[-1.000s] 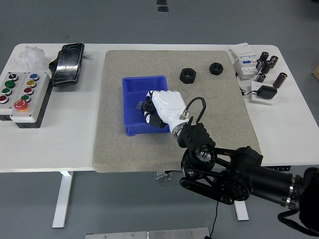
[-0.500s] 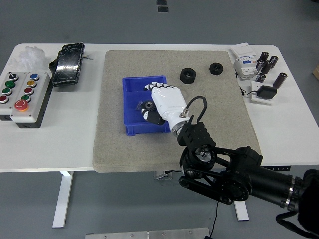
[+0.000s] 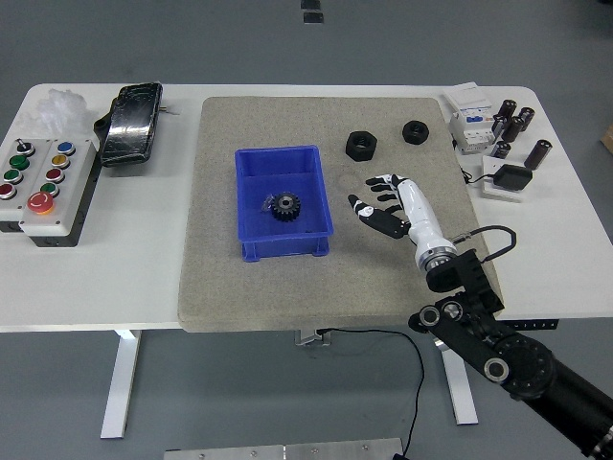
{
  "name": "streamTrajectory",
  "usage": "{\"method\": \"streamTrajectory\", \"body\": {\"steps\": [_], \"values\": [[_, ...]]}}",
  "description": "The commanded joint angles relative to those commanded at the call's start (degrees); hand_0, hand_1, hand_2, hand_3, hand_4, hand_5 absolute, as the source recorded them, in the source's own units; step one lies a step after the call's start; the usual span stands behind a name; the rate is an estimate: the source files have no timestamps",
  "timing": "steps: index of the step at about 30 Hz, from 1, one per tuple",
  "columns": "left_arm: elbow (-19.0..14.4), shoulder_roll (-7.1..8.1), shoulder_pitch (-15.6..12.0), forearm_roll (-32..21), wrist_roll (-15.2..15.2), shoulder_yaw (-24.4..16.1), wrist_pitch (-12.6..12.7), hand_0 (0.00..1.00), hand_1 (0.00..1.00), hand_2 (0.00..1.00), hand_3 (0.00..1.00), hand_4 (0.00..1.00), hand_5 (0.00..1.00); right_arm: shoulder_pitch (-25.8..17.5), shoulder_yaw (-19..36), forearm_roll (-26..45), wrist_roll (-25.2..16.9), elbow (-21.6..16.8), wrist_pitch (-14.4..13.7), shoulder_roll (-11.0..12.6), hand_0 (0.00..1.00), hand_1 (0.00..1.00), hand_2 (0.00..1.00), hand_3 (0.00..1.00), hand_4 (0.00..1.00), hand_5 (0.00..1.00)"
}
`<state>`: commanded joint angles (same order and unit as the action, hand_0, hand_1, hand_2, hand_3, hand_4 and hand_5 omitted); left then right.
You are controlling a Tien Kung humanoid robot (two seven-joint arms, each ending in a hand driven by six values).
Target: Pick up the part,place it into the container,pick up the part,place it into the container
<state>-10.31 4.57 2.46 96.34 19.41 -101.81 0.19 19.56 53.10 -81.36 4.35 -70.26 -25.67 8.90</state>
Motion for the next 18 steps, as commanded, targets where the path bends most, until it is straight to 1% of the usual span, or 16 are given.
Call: {"method": "streamTrajectory", "body": {"steps": [1,2,4,6,9,12,14,16,18], "values": [[0.0,-0.02,0.0,-0.1,-0.1,0.0,0.0,0.669,0.68,0.679,0.78,0.776,0.406,-1.3,1.8,2.1,-2.1,-1.1,1.1,0.1,0.6,0.67,0.684,0.653,0.796,0.495],[0.0,-0.06,0.0,-0.2,-0.2,0.2,0.0,0.669,0.679,0.679,0.78,0.776,0.401,-2.5,3.4,4.0,-4.0,-2.2,2.0,0.2,0.603,0.673,0.681,0.649,0.805,0.539],[0.0,-0.16,0.0,-0.5,-0.4,0.4,0.0,0.669,0.679,0.679,0.78,0.776,0.401,-5.3,7.0,8.8,-8.8,-4.7,3.4,0.3,0.603,0.673,0.681,0.649,0.805,0.539],[0.0,-0.28,0.0,-0.6,-0.5,0.5,0.0,0.669,0.679,0.679,0.78,0.776,0.401,-7.6,9.7,12.9,-12.9,-6.4,3.9,0.4,0.603,0.673,0.681,0.649,0.805,0.539],[0.0,-0.46,-0.1,-0.4,-0.5,0.6,0.0,0.668,0.678,0.677,0.779,0.776,0.401,-9.4,12.3,19.8,-19.8,-6.9,4.0,0.3,0.603,0.665,0.676,0.642,0.801,0.549],[0.0,-0.44,-0.3,0.1,-0.5,0.7,-0.1,0.668,0.678,0.677,0.779,0.776,0.401,-9.6,12.7,26.3,-25.9,-6.5,2.9,0.0,0.603,0.665,0.676,0.642,0.801,0.549],[0.0,-0.39,-0.5,0.4,-0.5,0.7,-0.2,0.668,0.678,0.677,0.779,0.776,0.401,-9.5,13.0,29.8,-29.1,-6.5,1.3,0.0,0.603,0.665,0.676,0.642,0.801,0.549],[0.0,-0.35,-0.6,0.5,-0.5,0.8,-0.2,0.668,0.678,0.678,0.779,0.776,0.401,-9.4,13.3,32.9,-32.0,-6.8,-1.2,0.0,0.62,0.668,0.678,0.64,0.783,0.565],[0.0,-0.32,-0.8,0.5,-0.6,0.9,-0.2,0.668,0.678,0.678,0.779,0.776,0.401,-9.3,13.6,34.3,-33.5,-7.5,-4.2,0.2,0.62,0.668,0.678,0.64,0.783,0.565]]}}
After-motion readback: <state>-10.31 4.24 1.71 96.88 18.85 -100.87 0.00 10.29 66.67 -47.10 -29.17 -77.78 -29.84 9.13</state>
